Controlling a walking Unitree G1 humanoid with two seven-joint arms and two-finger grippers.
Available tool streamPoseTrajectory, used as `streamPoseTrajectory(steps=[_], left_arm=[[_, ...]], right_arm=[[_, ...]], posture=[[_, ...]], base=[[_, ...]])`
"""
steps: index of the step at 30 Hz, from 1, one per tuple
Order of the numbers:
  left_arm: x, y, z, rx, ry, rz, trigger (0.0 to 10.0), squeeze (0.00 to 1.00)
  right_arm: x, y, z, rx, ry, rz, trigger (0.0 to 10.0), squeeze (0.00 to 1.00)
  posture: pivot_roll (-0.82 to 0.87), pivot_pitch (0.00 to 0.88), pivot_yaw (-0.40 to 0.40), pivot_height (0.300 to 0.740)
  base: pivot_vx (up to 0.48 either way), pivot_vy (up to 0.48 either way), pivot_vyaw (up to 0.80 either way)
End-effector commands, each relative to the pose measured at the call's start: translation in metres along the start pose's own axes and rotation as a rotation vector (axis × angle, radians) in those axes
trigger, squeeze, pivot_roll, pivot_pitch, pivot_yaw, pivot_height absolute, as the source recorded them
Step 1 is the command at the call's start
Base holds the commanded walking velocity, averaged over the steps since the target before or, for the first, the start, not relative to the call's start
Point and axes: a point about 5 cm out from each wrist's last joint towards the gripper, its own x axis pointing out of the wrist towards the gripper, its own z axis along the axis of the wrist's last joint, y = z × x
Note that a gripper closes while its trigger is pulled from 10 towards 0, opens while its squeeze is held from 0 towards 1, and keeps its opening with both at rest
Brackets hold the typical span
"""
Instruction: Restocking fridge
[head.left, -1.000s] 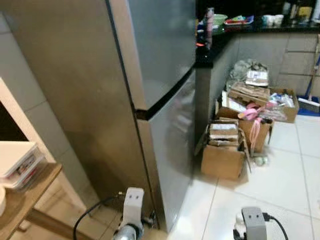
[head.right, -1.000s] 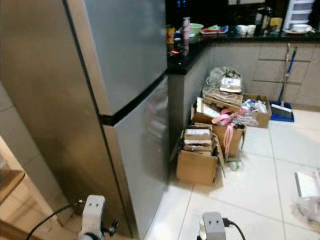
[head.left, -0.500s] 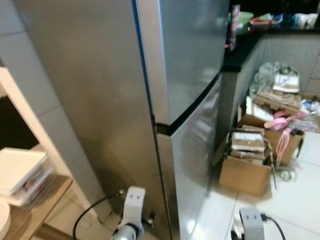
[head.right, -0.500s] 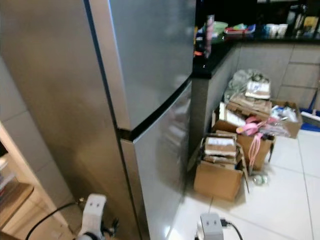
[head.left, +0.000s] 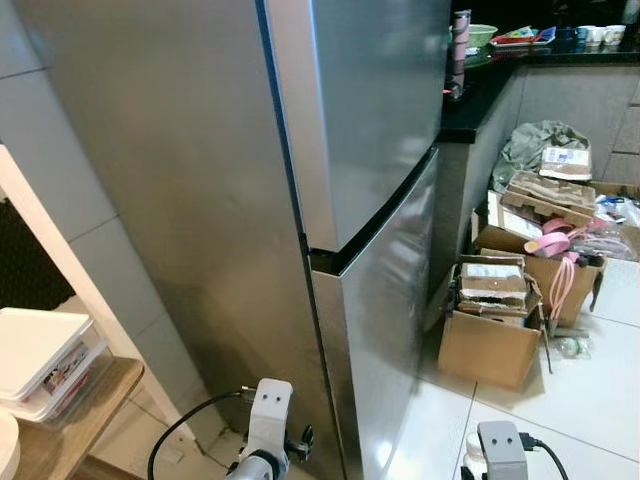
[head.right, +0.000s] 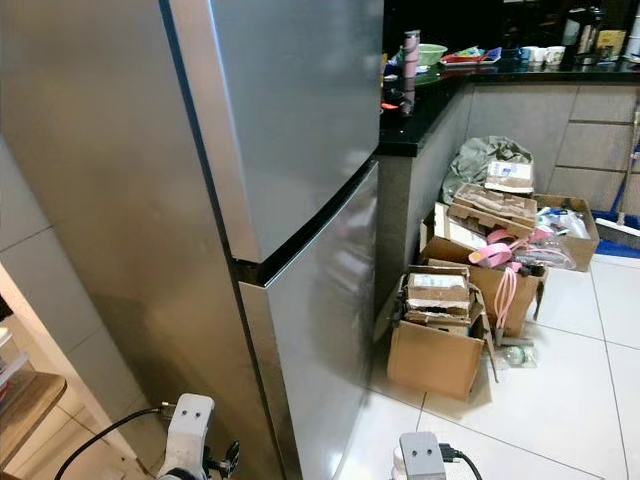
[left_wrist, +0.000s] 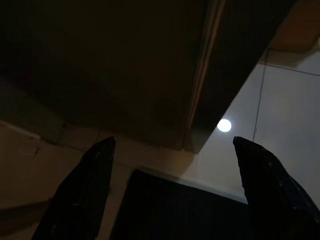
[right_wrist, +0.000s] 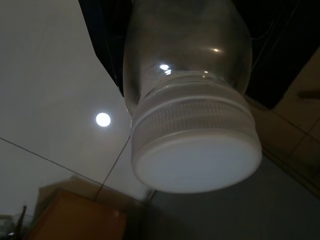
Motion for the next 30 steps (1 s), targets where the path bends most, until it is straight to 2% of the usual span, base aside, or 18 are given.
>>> streamPoseTrajectory(steps=[1,3,10,16,24,30], left_arm=[[-0.0023,0.0012,-0.0054,-0.006,0.011,0.006,10.0,0.0],[-0.0024,0.0001,-0.0037,0.0,0.0,-0.002,10.0,0.0],[-0.0021,0.0013,-0.0035,0.01,0.003,-0.004,10.0,0.0],[-0.0009,-0.0003,0.0013,0.022,-0.013,-0.017,10.0,0.0],[-0.0005,-0.0007,0.0023,0.03,-0.02,-0.017,10.0,0.0],[-0.0018,-0.0065,-0.0008,0.044,-0.021,-0.037,10.0,0.0]], right_arm=[[-0.0014,0.004,-0.0036,0.011,0.003,0.008,10.0,0.0],[-0.0017,0.004,-0.0041,-0.013,0.002,0.009,10.0,0.0],[-0.003,0.0031,-0.0075,0.028,0.012,0.001,10.0,0.0],[-0.0041,0.0004,-0.0101,0.035,0.023,-0.004,10.0,0.0],[-0.0044,-0.0001,-0.0092,0.026,0.013,-0.005,10.0,0.0],[-0.0051,-0.0019,-0.0099,0.021,0.014,-0.002,10.0,0.0]], posture=[[-0.07,0.044,0.102,0.74],[-0.07,0.044,0.102,0.74],[-0.08,0.046,0.106,0.74],[-0.08,0.046,0.104,0.74],[-0.08,0.049,0.103,0.74],[-0.08,0.054,0.093,0.74]], base=[[0.0,0.48,0.0],[0.0,0.0,0.0],[0.0,0.0,0.0],[0.0,0.0,-0.75],[0.0,0.0,0.0],[0.0,0.0,0.0]])
